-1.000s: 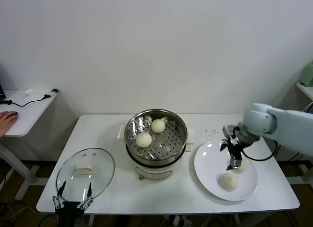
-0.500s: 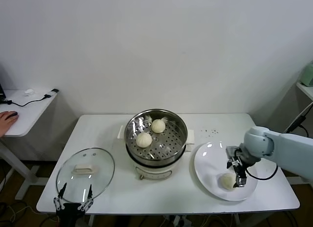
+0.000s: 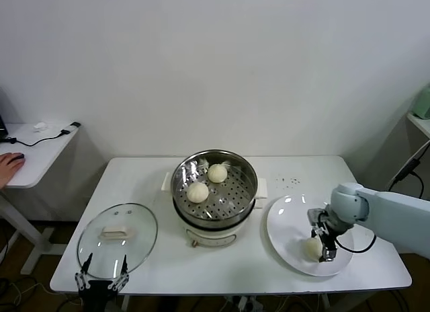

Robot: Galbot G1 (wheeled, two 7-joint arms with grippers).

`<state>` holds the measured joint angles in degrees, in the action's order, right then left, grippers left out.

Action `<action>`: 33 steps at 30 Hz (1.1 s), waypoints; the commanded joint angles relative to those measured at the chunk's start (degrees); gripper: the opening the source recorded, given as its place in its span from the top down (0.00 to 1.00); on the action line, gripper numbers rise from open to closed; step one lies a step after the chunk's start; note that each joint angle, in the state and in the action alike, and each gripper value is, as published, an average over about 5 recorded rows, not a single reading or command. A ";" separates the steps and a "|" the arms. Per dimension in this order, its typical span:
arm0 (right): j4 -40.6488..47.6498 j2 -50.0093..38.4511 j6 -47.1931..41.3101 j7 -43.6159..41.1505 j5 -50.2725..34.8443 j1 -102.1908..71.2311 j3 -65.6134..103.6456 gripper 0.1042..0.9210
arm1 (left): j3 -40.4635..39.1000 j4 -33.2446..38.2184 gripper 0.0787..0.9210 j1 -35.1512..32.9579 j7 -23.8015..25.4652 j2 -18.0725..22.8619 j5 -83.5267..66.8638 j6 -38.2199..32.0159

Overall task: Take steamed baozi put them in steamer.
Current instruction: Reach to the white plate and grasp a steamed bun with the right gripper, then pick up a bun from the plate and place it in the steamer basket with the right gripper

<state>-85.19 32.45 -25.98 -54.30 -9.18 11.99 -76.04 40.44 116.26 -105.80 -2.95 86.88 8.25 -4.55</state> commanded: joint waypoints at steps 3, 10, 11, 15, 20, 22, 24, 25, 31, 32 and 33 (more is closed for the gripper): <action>0.90 0.21 0.17 -0.21 -0.27 -0.58 0.69 0.38 | 0.22 -0.12 0.12 -0.19 -0.03 -0.13 -0.04 -0.04; 0.20 -0.12 2.41 -1.15 -1.54 5.04 -1.36 0.41 | 0.28 -0.13 0.12 -0.30 -0.02 -0.29 -0.15 -0.14; 0.24 0.14 3.99 -1.66 -1.66 7.47 -2.36 0.41 | 0.28 -0.09 0.12 -0.34 -0.02 -0.33 -0.16 -0.15; 2.27 3.89 18.31 -5.40 1.19 21.71 -9.16 0.41 | 0.30 0.02 0.12 -0.50 -0.02 -0.50 -0.15 -0.14; 6.30 13.62 42.26 -9.24 11.01 37.98 -15.02 0.41 | 0.27 0.23 0.12 -0.67 -0.01 -0.45 -0.01 -0.06; 7.70 17.51 48.51 -9.52 12.24 42.05 -16.10 0.41 | 0.21 0.33 0.12 -0.71 -0.02 -0.41 0.03 0.04; 8.67 21.70 54.42 -8.91 14.06 45.71 -17.08 0.41 | 0.01 0.56 0.12 -0.72 -0.04 -0.38 -0.03 0.42; 8.77 23.45 56.66 -8.58 15.38 46.73 -16.79 0.41 | -0.16 0.70 0.12 -0.69 -0.03 -0.42 -0.02 0.66; 6.95 32.97 62.37 -6.38 20.47 45.76 -9.60 0.40 | -1.18 1.17 0.12 0.18 0.21 -0.32 0.70 1.60; 6.71 34.68 62.98 -5.94 21.35 44.73 -8.45 0.40 | -1.29 1.24 0.12 0.25 0.21 -0.30 0.68 1.71; 6.50 36.27 63.41 -5.53 22.01 43.62 -7.55 0.40 | -1.35 1.29 0.12 0.28 0.21 -0.28 0.68 1.77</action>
<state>-79.70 52.69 19.08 -60.49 3.71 47.59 -86.84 39.68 117.19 -105.96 -2.82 86.51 8.40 -3.57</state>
